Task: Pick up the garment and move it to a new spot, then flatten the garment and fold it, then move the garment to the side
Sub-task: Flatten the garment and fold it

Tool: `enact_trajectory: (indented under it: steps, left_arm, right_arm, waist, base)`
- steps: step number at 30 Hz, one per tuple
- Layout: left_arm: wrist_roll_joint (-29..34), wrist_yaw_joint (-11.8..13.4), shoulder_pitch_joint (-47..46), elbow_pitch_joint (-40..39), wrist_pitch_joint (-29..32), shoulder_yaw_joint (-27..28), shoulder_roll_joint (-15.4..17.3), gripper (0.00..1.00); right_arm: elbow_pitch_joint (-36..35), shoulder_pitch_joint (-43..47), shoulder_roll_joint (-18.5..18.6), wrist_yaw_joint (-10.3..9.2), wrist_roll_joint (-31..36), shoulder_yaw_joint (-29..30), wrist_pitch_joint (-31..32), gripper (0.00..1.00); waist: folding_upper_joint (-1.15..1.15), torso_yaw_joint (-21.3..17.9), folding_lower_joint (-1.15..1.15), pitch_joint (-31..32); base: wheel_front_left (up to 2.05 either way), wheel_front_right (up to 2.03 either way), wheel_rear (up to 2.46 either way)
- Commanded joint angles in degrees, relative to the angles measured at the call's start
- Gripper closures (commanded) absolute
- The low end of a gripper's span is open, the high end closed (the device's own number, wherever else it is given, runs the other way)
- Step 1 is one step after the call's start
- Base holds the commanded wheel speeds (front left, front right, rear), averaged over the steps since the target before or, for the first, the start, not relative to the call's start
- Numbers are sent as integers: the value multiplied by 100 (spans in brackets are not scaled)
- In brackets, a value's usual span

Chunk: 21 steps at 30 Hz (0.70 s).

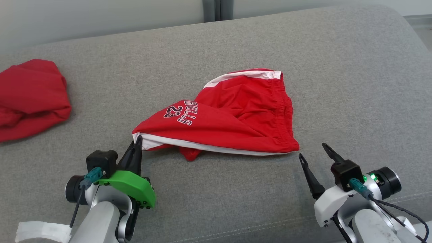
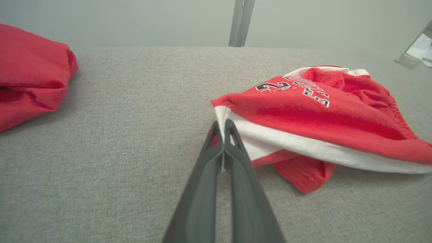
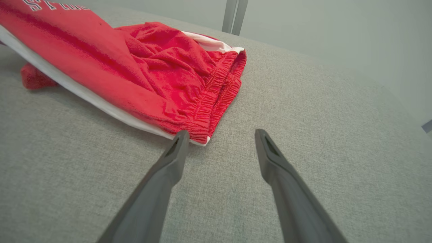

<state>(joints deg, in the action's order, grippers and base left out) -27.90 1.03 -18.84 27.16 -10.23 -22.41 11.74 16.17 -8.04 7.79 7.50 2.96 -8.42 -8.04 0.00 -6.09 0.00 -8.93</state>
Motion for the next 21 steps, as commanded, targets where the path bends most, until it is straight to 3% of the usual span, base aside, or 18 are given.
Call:
enact_trajectory:
  steps: [1,7,14,15,18,21]
  left_arm:
    - [-17,36,50,-36,-21,16,29,100]
    - [-41,55,70,-101,-22,-46,-22,100]
    - [-63,68,69,-188,-3,-83,-17,100]
    - [-56,72,67,-197,5,-87,-14,100]
    - [-58,85,47,-220,28,-104,-1,100]
    - [-61,96,33,-232,34,-112,11,100]
  right_arm:
    - [155,-123,111,-2,146,-119,-54,0]
    - [980,-587,380,-3,269,-621,-302,0]
    - [1869,-1121,345,-3,-117,-1048,-486,0]
    - [1999,-1190,335,-3,-173,-1114,-511,8]
    - [2303,-1387,330,-3,-330,-1306,-581,51]
    - [2442,-1494,338,-3,-424,-1424,-623,54]
  waist:
    - [0,47,0,-8]
    - [0,154,0,7]
    - [0,222,0,-16]
    - [0,234,0,-24]
    - [0,265,0,-53]
    - [0,278,0,-71]
  base:
    - [0,0,0]
    - [0,0,0]
    - [0,0,0]
    - [0,0,0]
    - [0,0,0]
    - [0,0,0]
